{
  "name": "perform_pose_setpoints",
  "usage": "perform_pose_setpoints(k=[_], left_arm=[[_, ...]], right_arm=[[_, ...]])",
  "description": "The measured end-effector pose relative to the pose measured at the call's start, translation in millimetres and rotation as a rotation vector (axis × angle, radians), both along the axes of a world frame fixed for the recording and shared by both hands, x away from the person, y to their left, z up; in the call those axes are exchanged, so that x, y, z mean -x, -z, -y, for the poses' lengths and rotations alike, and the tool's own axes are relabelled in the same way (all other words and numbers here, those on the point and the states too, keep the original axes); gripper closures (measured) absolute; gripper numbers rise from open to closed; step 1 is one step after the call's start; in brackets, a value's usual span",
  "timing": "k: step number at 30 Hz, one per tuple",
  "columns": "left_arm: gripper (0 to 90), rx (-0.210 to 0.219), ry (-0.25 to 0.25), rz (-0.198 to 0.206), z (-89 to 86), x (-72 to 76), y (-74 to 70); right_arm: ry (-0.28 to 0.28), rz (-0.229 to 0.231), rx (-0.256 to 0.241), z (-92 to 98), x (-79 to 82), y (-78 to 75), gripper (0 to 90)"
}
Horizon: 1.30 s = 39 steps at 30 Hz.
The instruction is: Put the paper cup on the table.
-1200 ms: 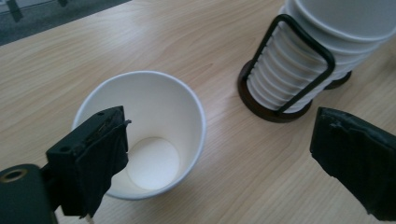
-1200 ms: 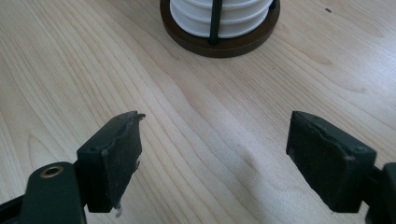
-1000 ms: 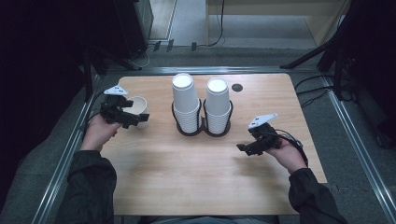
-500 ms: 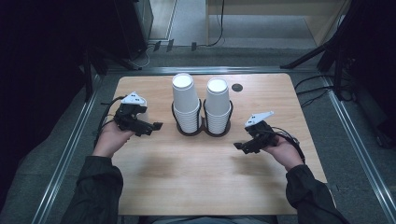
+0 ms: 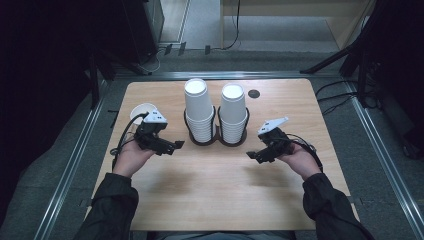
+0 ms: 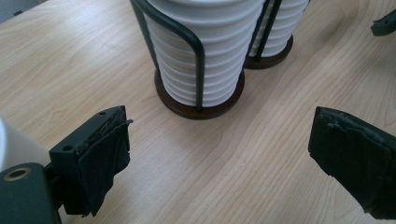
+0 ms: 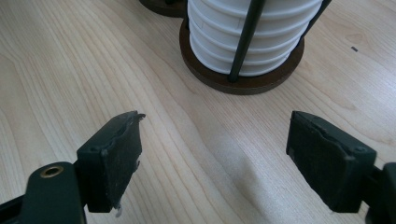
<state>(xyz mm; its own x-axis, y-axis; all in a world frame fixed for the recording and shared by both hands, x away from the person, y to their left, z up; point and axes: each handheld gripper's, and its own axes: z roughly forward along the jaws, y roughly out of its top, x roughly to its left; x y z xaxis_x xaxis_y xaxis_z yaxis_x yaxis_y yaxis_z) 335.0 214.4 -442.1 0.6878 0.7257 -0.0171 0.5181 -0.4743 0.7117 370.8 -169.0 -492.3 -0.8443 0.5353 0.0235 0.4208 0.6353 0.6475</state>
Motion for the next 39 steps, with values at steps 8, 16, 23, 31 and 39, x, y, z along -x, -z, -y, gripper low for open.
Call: perform_pose_setpoints(k=[8,16,23,31,39], left_arm=[[5.6,0.010,0.012,0.008,13.7,4.3,15.6],[5.6,0.001,0.040,-0.015,29.8,5.6,24.6],[5.6,-0.015,0.079,-0.036,46.5,5.9,34.9],[5.6,-0.032,0.146,-0.059,67.8,7.0,44.8],[5.6,-0.042,0.210,-0.058,85.5,11.3,44.5]], right_arm=[[-0.008,0.006,-0.008,-4.6,0.6,-2.6,18.4],[-0.025,0.008,-0.009,-9.1,2.6,-3.6,18.4],[-0.035,0.013,-0.003,-10.1,5.2,-2.9,18.4],[-0.047,0.006,-0.018,-14.4,9.7,-2.9,18.4],[-0.061,0.005,-0.009,-19.8,17.1,-1.9,18.4]])
